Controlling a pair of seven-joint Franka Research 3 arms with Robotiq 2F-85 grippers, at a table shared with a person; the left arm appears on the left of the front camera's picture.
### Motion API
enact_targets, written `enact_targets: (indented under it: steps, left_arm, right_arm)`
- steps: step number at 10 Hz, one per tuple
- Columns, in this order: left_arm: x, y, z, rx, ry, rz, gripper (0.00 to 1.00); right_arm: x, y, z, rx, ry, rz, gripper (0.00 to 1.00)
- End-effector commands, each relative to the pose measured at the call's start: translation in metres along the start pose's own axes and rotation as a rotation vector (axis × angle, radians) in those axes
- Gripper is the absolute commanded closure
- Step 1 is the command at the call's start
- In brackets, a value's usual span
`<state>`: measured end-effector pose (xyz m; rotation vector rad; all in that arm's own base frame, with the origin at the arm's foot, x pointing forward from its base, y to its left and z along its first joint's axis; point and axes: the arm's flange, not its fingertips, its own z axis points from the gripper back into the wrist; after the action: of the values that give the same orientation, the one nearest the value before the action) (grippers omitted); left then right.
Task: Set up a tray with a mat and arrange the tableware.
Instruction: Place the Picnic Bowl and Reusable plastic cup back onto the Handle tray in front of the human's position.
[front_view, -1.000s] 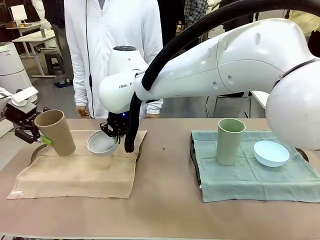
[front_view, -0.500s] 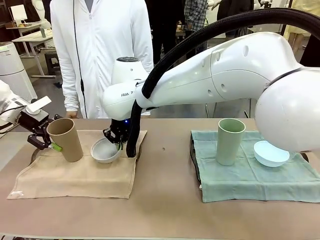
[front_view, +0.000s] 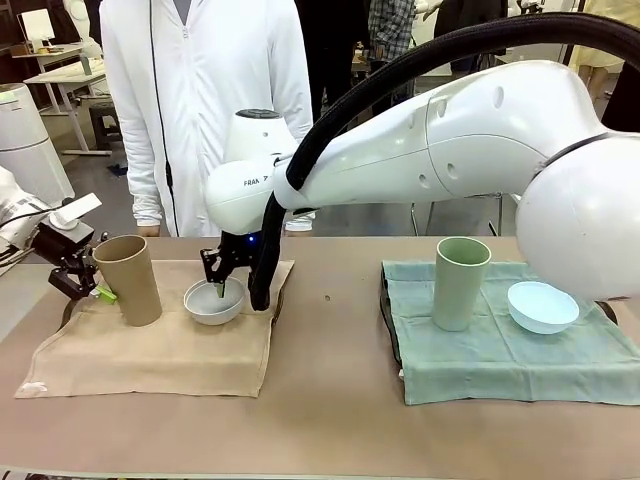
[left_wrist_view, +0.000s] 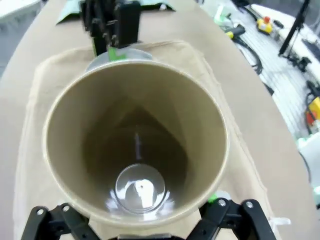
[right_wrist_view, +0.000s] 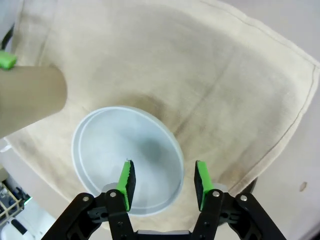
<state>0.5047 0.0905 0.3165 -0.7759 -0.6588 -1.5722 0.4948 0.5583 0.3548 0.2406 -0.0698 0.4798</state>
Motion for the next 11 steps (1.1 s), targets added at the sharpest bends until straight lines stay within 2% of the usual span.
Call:
enact_targets:
  steps: [1, 4, 6, 8, 10, 11]
  left_arm:
    - [-0.011, 0.009, 0.012, 0.011, 0.038, 0.137, 0.00]
    - [-0.019, 0.009, 0.027, 0.017, 0.060, 0.220, 0.00]
    - [-0.001, -0.011, 0.065, 0.047, 0.158, 0.304, 0.00]
    - [0.056, -0.050, 0.114, 0.124, 0.337, 0.495, 0.00]
    - [0.124, -0.077, 0.128, 0.330, 0.444, 0.642, 0.00]
    - [0.158, -0.091, 0.125, 0.421, 0.465, 0.703, 0.00]
  right_arm:
    - [-0.013, 0.009, 0.019, -0.010, -0.018, 0.003, 0.31]
    - [-0.031, 0.017, 0.042, -0.006, -0.039, 0.018, 0.01]
    - [-0.051, 0.014, 0.070, -0.079, -0.018, -0.023, 0.00]
    - [-0.075, 0.010, 0.112, -0.158, -0.015, -0.064, 0.00]
    - [-0.090, 0.014, 0.150, -0.213, -0.046, -0.081, 0.00]
    - [-0.099, 0.024, 0.165, -0.241, -0.063, -0.087, 0.00]
